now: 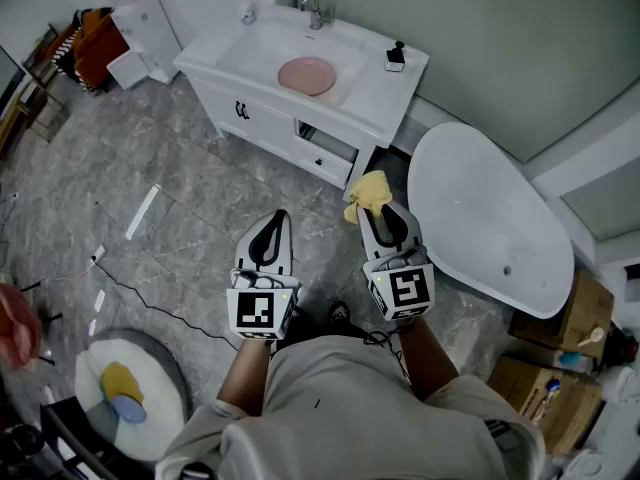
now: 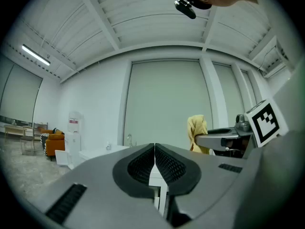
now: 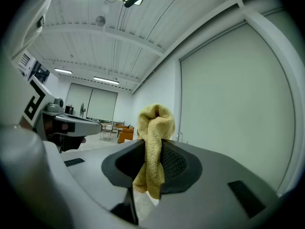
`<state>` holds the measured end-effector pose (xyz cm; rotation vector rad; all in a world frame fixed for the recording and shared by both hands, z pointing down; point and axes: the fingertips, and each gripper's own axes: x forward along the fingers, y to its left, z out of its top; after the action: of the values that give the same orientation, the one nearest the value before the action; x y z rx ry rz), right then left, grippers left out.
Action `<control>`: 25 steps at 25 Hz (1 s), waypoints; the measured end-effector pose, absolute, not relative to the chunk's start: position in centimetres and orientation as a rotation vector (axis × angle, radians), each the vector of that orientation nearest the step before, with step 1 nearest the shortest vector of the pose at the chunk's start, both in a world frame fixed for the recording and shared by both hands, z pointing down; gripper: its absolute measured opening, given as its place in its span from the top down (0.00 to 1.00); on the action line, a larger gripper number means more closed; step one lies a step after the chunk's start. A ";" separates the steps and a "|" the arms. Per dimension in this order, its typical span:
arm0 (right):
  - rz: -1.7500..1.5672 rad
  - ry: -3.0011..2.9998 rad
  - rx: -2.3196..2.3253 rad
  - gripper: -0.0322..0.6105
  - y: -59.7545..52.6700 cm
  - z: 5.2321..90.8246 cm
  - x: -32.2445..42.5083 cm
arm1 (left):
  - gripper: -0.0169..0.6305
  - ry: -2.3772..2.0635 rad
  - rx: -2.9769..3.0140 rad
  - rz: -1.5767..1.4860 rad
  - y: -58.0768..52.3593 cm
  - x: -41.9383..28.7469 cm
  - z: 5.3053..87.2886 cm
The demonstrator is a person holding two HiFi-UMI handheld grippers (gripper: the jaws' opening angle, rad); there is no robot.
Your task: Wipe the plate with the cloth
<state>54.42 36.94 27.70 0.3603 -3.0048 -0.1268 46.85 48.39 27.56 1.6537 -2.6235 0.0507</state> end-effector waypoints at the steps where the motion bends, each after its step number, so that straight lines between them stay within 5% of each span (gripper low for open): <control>1: -0.127 -3.006 0.352 0.81 36.8 27.6 55.0 | 0.94 -2.622 1.646 0.046 48.3 47.5 27.5; 15: -0.058 -3.039 0.133 0.81 36.4 30.0 57.0 | 0.94 -2.602 1.502 0.125 47.6 51.6 29.9; 25: -0.030 -2.980 0.198 0.81 34.0 32.1 52.7 | 0.94 -2.531 1.554 0.108 44.0 45.9 32.3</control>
<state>52.67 33.99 32.10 0.1976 -2.9798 -0.0301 45.93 43.97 32.34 1.5543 -2.5315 0.1077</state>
